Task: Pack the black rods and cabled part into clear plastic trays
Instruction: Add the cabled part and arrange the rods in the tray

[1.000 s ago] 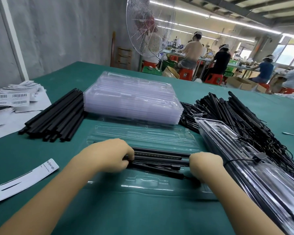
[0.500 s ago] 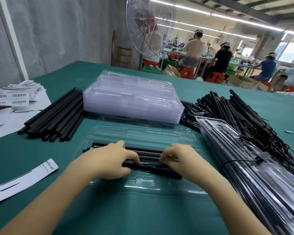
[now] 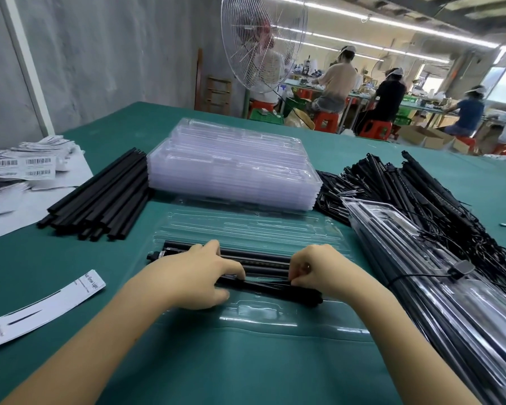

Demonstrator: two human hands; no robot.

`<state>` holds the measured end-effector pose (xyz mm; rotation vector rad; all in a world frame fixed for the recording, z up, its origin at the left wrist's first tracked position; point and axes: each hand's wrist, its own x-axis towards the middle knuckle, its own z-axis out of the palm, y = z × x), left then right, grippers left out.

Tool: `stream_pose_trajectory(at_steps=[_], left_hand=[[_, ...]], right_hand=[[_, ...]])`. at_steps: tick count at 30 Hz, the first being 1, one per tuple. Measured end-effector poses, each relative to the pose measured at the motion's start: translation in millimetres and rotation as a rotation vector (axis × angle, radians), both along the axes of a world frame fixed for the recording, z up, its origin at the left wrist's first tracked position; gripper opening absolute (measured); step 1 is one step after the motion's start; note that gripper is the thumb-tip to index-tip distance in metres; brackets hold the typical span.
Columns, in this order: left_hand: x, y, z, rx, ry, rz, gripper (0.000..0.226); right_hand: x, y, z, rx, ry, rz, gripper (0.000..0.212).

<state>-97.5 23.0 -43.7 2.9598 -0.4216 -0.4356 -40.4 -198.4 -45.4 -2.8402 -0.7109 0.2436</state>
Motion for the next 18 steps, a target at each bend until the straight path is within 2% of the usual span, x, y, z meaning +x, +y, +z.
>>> stream_pose_trajectory(at_steps=[6,14,18], left_hand=[[-3,-3,-3,0.016,-0.005,-0.016,0.044],[1,-9,-3,-0.009,-0.016,0.006,0.040],[2,-10,0,-0.018,-0.058,-0.026,0.038]], right_hand=[[1,6,2,0.022,0.025,-0.033,0.021],[-18,-35,12,0.178,-0.008,-0.176,0.017],[-31,-43,1,0.108,-0.001,-0.190,0.018]])
